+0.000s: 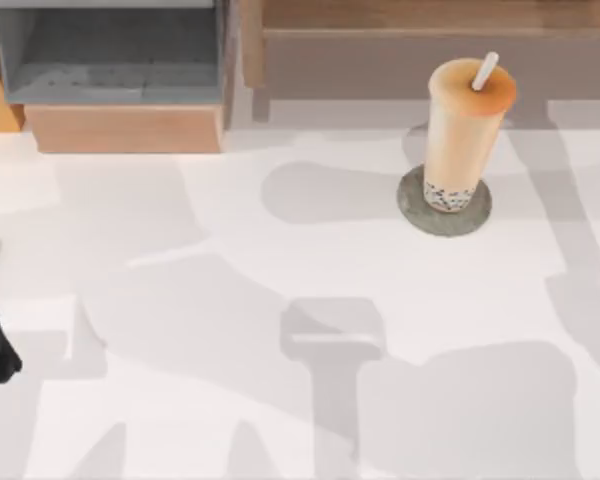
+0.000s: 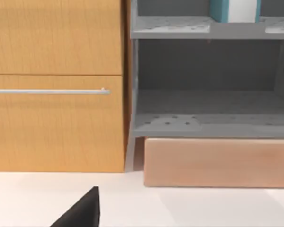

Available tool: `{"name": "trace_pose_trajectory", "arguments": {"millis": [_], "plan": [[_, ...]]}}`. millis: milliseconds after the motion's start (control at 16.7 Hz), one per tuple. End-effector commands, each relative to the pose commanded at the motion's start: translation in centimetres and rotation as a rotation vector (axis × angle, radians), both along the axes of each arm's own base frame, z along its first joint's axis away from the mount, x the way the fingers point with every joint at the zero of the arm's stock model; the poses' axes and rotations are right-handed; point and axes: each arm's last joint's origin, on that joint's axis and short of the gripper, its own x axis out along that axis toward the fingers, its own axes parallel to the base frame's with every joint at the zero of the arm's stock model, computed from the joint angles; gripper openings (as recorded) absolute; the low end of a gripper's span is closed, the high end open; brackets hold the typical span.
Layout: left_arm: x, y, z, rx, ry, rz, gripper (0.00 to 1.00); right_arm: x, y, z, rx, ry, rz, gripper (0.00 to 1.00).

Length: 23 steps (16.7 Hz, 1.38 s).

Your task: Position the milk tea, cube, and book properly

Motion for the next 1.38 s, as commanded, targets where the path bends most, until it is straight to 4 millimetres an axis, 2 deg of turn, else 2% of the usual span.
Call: {"name": "trace_pose_trajectory", "arguments": {"millis": [60, 120, 660, 1080, 1380], "plan": [[0.0, 0.0, 0.0, 0.000, 0.000, 0.000, 1.00, 0.0, 0.0, 0.0, 0.000, 0.000, 0.000, 0.98], [0.0, 0.0, 0.0, 0.000, 0.000, 0.000, 1.00, 0.0, 0.0, 0.0, 0.000, 0.000, 0.000, 1.00], [0.0, 0.0, 0.0, 0.000, 0.000, 0.000, 1.00, -0.1, 0.1, 0.0, 0.000, 0.000, 0.003, 1.00], [0.0, 0.0, 0.0, 0.000, 0.000, 0.000, 1.00, -2.9, 0.1, 0.0, 0.000, -0.002, 0.002, 1.00], [0.0, 0.0, 0.0, 0.000, 0.000, 0.000, 1.00, -3.1, -0.1, 0.2, 0.001, -0.006, -0.003, 1.00]]}}
